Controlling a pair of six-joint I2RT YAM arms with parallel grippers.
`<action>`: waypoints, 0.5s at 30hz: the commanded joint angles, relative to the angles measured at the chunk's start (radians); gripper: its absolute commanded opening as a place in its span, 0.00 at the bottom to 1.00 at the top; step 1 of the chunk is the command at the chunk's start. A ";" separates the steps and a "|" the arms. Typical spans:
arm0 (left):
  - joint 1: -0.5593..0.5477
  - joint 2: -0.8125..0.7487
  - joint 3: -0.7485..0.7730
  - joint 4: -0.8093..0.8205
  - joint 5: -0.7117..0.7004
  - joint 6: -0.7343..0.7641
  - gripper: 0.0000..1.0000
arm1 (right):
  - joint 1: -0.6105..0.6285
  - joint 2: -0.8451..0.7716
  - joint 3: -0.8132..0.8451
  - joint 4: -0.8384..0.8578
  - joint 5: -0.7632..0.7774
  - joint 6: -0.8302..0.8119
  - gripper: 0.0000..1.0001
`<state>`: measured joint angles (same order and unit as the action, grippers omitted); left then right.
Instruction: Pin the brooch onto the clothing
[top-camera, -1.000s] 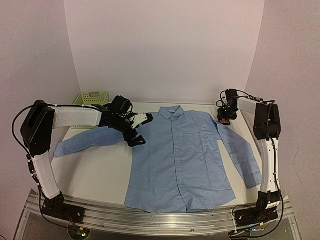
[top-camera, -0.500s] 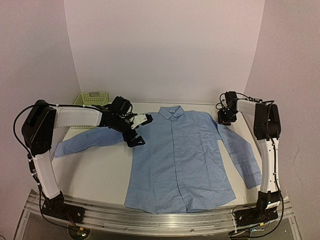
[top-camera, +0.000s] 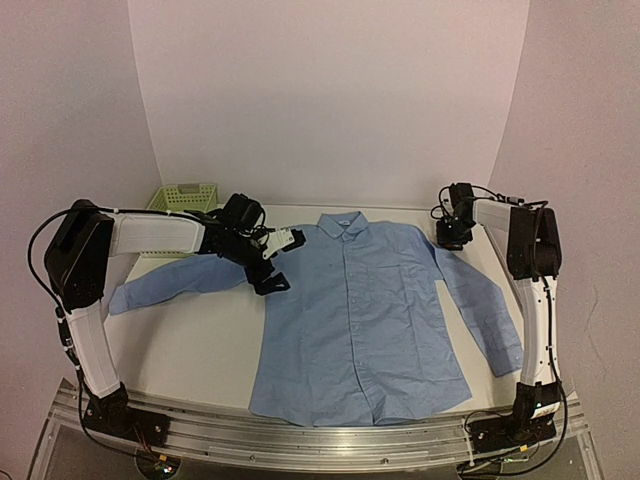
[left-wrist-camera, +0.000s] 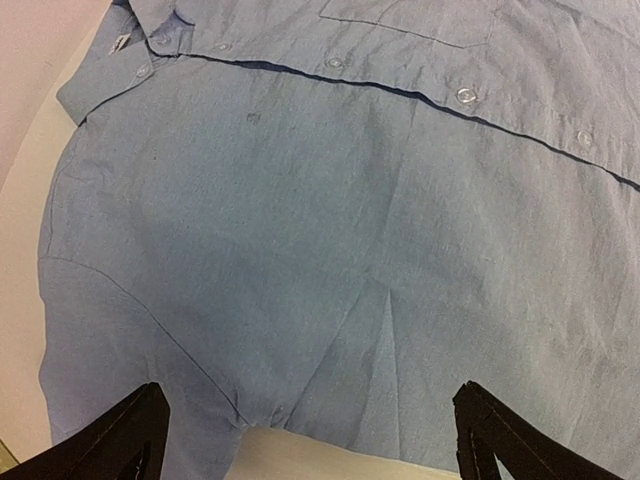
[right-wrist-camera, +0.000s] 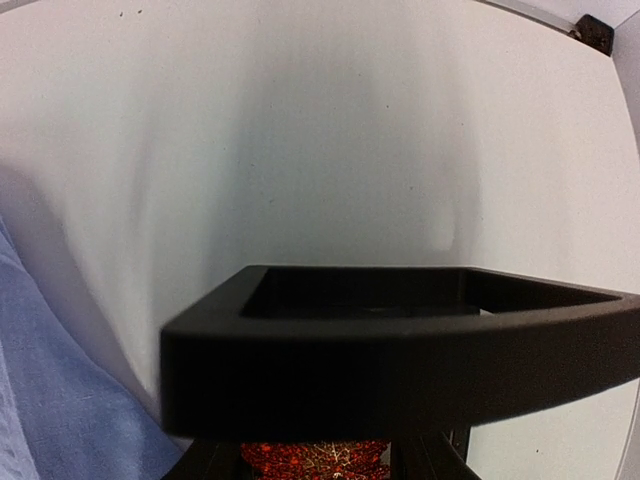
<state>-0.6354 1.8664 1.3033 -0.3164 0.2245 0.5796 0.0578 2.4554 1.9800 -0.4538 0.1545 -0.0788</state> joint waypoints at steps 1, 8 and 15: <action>0.006 0.008 0.035 -0.010 -0.009 0.018 0.99 | 0.001 -0.054 -0.001 -0.021 -0.041 0.003 0.32; 0.007 0.010 0.031 -0.006 -0.012 0.031 1.00 | 0.001 -0.095 -0.014 -0.020 -0.081 0.019 0.30; 0.007 0.009 0.026 0.000 -0.023 0.036 1.00 | 0.001 -0.115 -0.029 -0.022 -0.087 0.016 0.28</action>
<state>-0.6338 1.8683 1.3033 -0.3164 0.2133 0.6050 0.0559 2.4199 1.9606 -0.4700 0.0923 -0.0739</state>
